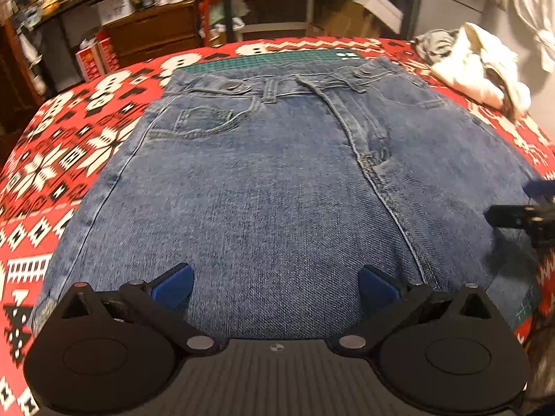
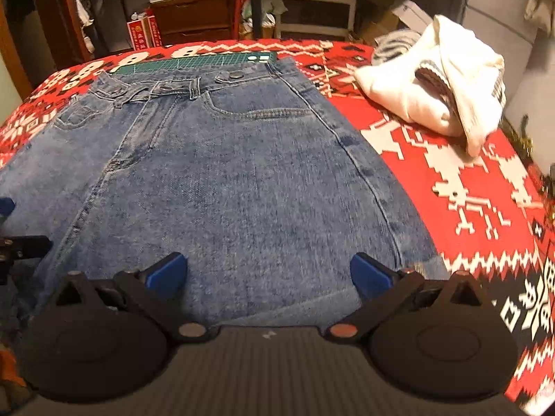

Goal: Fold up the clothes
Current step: 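Open both grippers and lower them onto the shorts' cuffed hem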

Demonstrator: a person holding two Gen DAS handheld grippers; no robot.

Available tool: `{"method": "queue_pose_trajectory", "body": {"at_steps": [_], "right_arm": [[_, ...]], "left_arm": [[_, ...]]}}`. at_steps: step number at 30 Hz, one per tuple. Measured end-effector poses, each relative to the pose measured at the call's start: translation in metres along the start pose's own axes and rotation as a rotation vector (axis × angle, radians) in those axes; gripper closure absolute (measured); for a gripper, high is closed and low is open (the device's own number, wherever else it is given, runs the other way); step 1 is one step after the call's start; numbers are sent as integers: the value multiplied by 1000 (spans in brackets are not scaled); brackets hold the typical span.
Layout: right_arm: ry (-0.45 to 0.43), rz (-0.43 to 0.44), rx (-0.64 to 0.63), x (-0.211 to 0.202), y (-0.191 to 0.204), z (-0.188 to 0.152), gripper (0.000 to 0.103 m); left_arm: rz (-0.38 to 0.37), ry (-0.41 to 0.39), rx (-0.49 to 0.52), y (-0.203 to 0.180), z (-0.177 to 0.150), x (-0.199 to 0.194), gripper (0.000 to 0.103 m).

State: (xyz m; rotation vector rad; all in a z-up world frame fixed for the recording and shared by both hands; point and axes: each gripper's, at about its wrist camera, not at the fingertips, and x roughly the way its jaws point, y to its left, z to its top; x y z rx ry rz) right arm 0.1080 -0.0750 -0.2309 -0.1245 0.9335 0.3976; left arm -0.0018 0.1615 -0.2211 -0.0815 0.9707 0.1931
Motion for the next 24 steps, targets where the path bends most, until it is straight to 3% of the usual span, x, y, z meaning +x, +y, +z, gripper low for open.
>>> {"method": "queue_pose_trajectory", "body": {"at_steps": [5, 8, 10, 12, 15, 18, 24], "right_arm": [[-86, 83, 132, -50, -26, 1, 2], [-98, 102, 230, -71, -52, -3, 10], [-90, 100, 311, -75, -71, -6, 19], [-52, 97, 427, -71, -92, -11, 46], [4, 164, 628, -61, -121, -24, 72], [14, 207, 748, -53, -137, -33, 77], [69, 245, 858, -40, -149, -46, 78]], "left_arm": [[-94, 14, -2, 7, 2, -19, 7], [-110, -7, -44, 17, 1, -31, 8], [-116, -6, -82, 24, 1, -36, 19], [-110, 10, -121, 29, 1, -36, 26], [-95, 31, -159, 35, -1, -40, 38], [-94, 35, -191, 42, -4, -48, 41], [-59, 28, -222, 52, -9, -58, 41]]}}
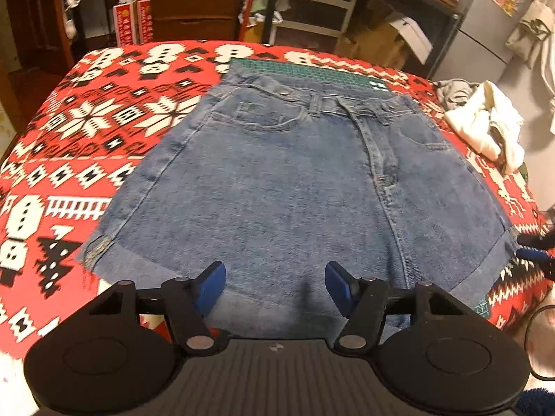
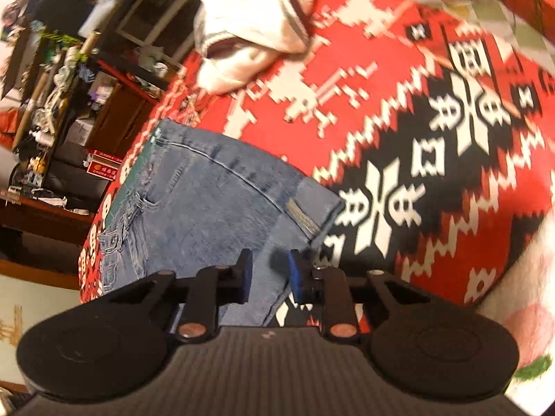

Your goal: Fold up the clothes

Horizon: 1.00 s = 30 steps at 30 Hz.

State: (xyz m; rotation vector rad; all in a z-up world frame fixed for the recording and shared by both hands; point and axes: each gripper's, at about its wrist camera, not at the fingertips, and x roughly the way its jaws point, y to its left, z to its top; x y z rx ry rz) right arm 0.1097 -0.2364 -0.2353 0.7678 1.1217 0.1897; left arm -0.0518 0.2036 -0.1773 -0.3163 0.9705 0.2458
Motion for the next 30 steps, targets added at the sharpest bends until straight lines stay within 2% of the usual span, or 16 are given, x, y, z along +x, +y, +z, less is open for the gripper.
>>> {"method": "queue_pose_trajectory", "body": {"at_steps": [5, 13, 14, 15, 16, 24, 30], "right_arm": [[25, 8, 27, 12, -4, -2, 78], [41, 27, 56, 25, -2, -3, 77], [38, 29, 60, 25, -2, -2, 81], [35, 31, 63, 25, -1, -2, 91], [31, 26, 64, 25, 0, -2, 97], [21, -53, 10, 26, 7, -9, 102], [15, -23, 15, 18, 1, -9, 103]], "left_arm": [[1, 20, -48, 9, 1, 3, 41], [5, 32, -48, 8, 3, 7, 44], [4, 34, -48, 9, 3, 7, 45], [4, 36, -46, 8, 3, 7, 49], [5, 37, -44, 8, 2, 7, 52], [12, 36, -28, 7, 2, 6, 60], [10, 32, -39, 10, 2, 5, 60]]}}
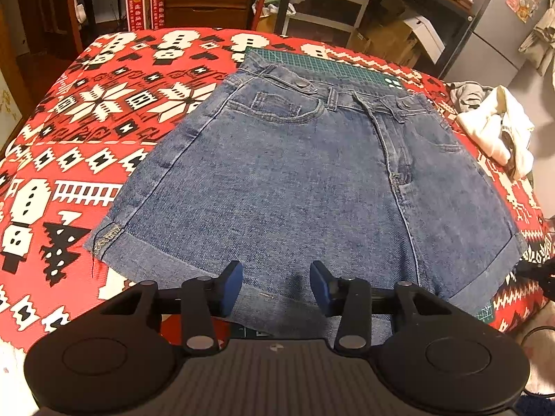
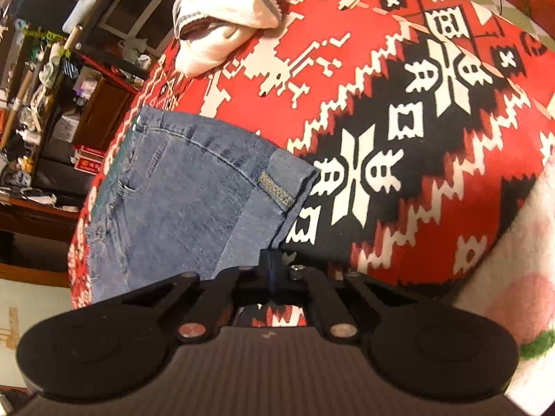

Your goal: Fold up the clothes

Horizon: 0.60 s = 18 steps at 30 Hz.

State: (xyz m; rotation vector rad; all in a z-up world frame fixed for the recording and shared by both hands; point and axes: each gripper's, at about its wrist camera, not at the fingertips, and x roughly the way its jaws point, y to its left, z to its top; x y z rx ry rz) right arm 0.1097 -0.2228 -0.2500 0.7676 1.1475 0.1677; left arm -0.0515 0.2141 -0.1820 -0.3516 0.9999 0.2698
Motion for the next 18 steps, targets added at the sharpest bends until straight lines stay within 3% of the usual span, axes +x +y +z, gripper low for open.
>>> {"method": "queue_pose_trajectory", "body": {"at_steps": [5, 8, 11, 18], "right_arm": [[-33, 30, -93, -9, 23, 6, 102], [-6, 12, -136, 6, 36, 8, 102], [10, -40, -170, 23, 36, 5, 103], [-15, -43, -244, 15, 32, -6, 103]], "left_arm": [[-9, -4, -3, 0, 0, 0, 60], [-3, 4, -17, 2, 1, 2, 60], [3, -3, -21, 5, 0, 0, 60], [4, 12, -61, 18, -3, 2, 60]]}}
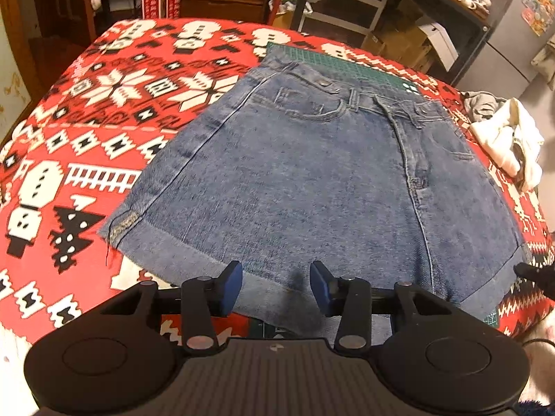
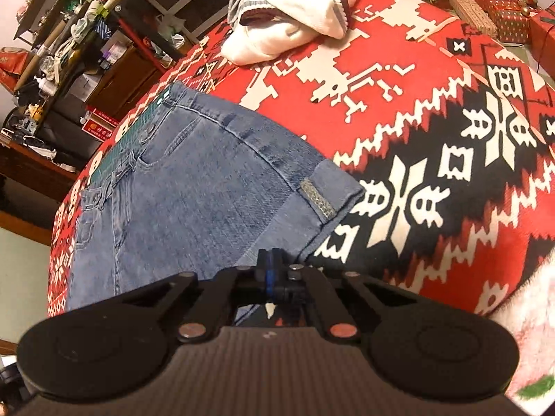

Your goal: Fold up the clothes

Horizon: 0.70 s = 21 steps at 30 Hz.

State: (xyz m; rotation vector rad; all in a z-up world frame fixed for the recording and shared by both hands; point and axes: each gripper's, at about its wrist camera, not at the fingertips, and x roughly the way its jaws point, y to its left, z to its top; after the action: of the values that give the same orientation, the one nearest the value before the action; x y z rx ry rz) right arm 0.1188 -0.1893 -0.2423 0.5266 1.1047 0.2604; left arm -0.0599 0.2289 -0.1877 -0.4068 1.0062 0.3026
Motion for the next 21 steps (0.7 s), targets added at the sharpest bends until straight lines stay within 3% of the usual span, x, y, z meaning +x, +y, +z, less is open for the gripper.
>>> {"method": "queue_pose_trajectory", "body": {"at_steps": [7, 10, 14, 21], "right_arm": [[20, -32, -14, -10, -2, -5, 103], [-23, -44, -115, -19, 21, -11, 99], [-34, -58, -229, -14, 49, -20, 96], [5, -88, -305, -1, 53, -41, 100]], "left_arm": [[-3, -27, -6, 3, -2, -7, 60], [-19, -29, -24, 6, -3, -11, 60], [-49, -17, 17, -3, -4, -8, 60], [-11, 25, 116, -18, -20, 5, 66]]}}
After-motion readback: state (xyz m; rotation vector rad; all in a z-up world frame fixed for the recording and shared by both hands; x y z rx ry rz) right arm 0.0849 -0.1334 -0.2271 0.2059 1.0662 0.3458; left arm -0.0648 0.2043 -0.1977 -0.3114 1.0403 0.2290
